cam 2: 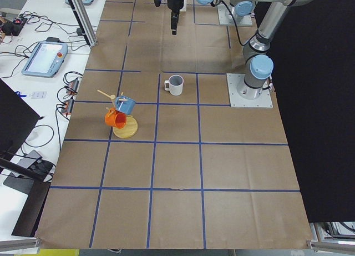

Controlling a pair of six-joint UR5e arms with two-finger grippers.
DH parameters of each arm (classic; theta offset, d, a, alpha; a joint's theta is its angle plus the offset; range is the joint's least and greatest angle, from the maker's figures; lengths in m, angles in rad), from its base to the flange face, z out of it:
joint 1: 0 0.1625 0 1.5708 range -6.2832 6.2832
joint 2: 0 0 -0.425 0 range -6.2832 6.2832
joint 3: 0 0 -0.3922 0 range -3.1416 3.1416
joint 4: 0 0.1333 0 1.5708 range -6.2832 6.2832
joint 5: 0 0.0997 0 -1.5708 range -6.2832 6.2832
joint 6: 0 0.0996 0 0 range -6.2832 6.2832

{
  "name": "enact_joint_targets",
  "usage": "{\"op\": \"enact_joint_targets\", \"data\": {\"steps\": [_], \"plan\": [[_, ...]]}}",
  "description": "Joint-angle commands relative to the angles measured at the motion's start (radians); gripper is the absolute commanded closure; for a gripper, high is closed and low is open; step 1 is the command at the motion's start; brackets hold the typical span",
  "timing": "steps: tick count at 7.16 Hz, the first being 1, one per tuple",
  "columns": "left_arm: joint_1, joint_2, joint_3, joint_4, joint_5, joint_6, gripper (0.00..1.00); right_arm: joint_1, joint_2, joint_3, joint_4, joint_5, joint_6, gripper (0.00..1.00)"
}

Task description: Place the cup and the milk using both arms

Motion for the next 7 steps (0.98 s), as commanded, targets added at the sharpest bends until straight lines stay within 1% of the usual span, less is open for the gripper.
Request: {"op": "enact_joint_targets", "data": {"steps": [1,2,3,4,5,6,7], "plan": [[0.023,-0.015,-0.019,-0.028,0.022,0.04,0.0,0.001,0.0,0.0,0.0,0.0,0.0,0.0],[0.094,-0.029,-0.077,0.035,0.018,0.11,0.0,0.001,0.0,0.0,0.0,0.0,0.0,0.0],[0.171,-0.026,-0.163,0.099,0.016,0.191,0.0,0.001,0.0,0.0,0.0,0.0,0.0,0.0],[0.222,-0.028,-0.249,0.173,0.016,0.239,0.0,0.001,0.0,0.0,0.0,0.0,0.0,0.0],[0.242,-0.029,-0.333,0.313,0.017,0.332,0.0,0.001,0.0,0.0,0.0,0.0,0.0,0.0],[0.259,-0.052,-0.387,0.435,0.016,0.374,0.0,0.001,0.0,0.0,0.0,0.0,0.0,0.0],[0.294,-0.113,-0.398,0.492,0.014,0.39,0.0,0.001,0.0,0.0,0.0,0.0,0.0,0.0]]}}
